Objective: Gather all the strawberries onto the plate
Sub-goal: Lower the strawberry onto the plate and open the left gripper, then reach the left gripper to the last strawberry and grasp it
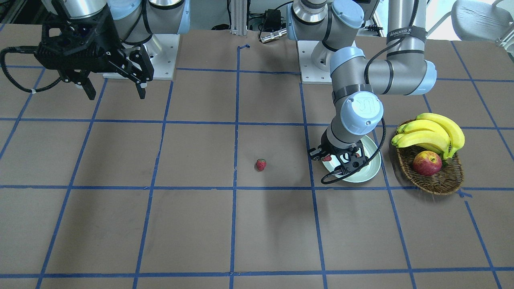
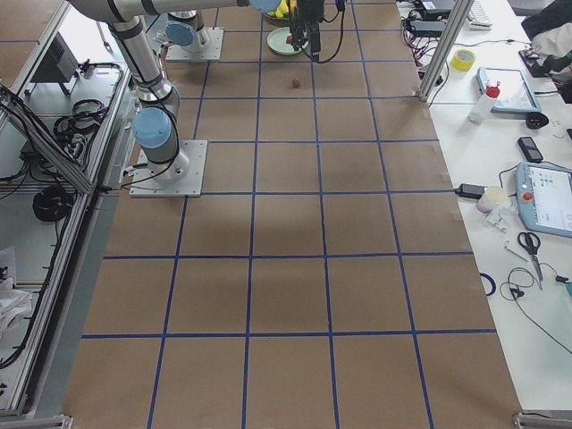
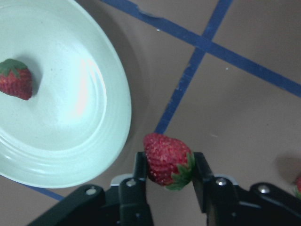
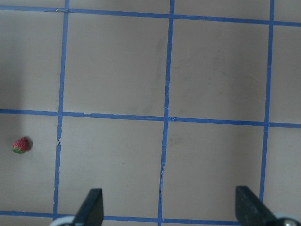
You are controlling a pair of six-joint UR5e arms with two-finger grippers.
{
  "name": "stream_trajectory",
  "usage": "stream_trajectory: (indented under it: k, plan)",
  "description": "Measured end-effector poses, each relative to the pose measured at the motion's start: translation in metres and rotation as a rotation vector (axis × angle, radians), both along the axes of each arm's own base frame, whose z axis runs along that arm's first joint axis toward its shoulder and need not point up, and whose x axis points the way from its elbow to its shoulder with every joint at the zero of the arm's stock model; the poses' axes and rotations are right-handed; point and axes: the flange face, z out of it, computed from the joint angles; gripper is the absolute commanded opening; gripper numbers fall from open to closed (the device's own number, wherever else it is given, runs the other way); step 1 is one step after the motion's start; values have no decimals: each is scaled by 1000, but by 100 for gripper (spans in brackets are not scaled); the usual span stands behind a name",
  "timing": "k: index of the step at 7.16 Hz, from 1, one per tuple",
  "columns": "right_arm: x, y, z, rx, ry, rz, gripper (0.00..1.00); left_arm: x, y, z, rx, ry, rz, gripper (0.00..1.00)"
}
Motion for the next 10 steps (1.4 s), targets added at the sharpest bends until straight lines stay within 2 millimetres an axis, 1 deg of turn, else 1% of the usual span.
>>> stream_trajectory:
  k: [1,2,3,4,5,6,7,8,9,10]
  plan:
    - [0,0,0,1,0,0,100,26,-1,-6,21,10,-31,0]
    - [0,0,0,1,0,0,100,50,2,-11,41,19,-55,76]
    - [0,0,0,1,-1,0,100,67,6,-15,57,26,-59,100]
    - [0,0,0,1,-1,1,100,76,8,-17,63,29,-55,100]
    - [0,0,0,1,-1,0,100,77,8,-14,56,32,-55,100]
    - [0,0,0,1,0,0,100,70,5,-6,33,51,-52,100]
    - [0,0,0,1,0,0,100,49,1,5,-5,100,-16,100]
    - [0,0,0,1,0,0,100,14,0,16,-35,140,60,100]
    - [0,0,0,1,0,1,100,-28,2,20,-57,164,124,100]
    - [0,0,0,1,0,1,100,-67,5,17,-77,196,152,100]
